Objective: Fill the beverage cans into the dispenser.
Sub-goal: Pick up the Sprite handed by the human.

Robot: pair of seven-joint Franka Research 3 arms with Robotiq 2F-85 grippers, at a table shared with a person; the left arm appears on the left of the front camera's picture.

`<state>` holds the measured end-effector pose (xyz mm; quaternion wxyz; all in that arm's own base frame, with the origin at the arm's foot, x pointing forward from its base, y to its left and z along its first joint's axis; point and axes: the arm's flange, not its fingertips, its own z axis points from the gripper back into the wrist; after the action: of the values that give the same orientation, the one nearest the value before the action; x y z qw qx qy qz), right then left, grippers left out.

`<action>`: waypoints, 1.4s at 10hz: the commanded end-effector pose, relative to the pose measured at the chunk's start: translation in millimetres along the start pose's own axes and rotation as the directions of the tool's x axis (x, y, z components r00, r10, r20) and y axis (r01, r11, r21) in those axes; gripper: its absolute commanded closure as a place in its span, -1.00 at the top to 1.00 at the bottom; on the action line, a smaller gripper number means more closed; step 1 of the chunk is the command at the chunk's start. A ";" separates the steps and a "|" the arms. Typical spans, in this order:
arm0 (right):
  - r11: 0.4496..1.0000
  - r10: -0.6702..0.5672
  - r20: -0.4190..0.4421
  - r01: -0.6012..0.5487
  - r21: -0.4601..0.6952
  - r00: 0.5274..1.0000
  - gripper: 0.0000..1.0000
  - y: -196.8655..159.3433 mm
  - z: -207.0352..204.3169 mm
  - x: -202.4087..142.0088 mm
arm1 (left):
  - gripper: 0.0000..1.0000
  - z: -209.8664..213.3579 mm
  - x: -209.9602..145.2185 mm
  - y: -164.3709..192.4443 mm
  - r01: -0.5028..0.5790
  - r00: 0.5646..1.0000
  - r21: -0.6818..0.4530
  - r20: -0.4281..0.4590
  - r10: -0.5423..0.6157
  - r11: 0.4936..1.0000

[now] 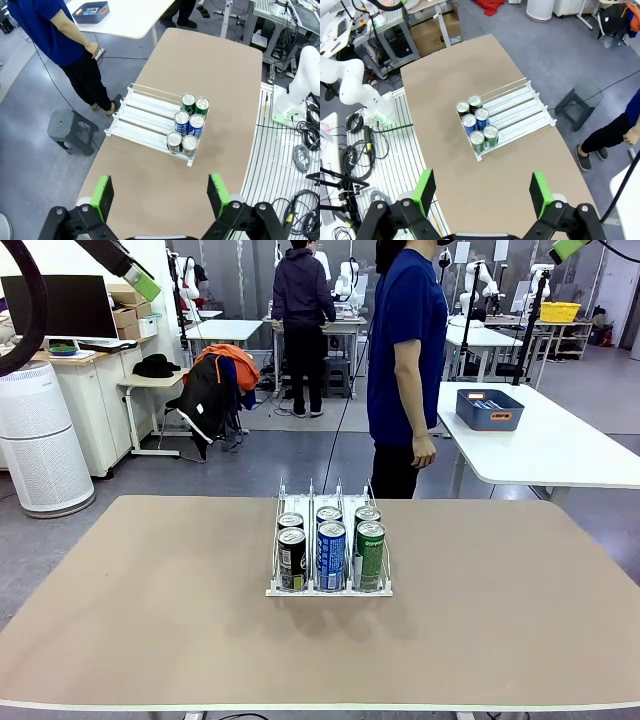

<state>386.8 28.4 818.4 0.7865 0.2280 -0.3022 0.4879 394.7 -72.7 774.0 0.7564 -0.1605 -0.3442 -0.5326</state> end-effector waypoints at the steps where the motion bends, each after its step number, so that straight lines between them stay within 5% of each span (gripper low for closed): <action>1: 0.998 -0.021 0.042 0.023 -0.051 0.999 1.00 1.3 -0.8 -8.7 | 1.00 -0.4 9.9 -6.8 -0.006 1.000 0.013 0.027 0.006 1.000; 14: 0.997 -0.039 0.038 0.041 -0.066 0.999 1.00 -12.2 6.2 -16.1 | 1.00 5.4 19.3 -7.5 0.039 0.999 0.015 0.018 -0.039 0.999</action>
<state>391.4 8.9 810.8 0.7956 0.2144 -0.3297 0.4607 389.9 -85.2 791.5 0.7436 -0.1512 -0.3604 -0.5425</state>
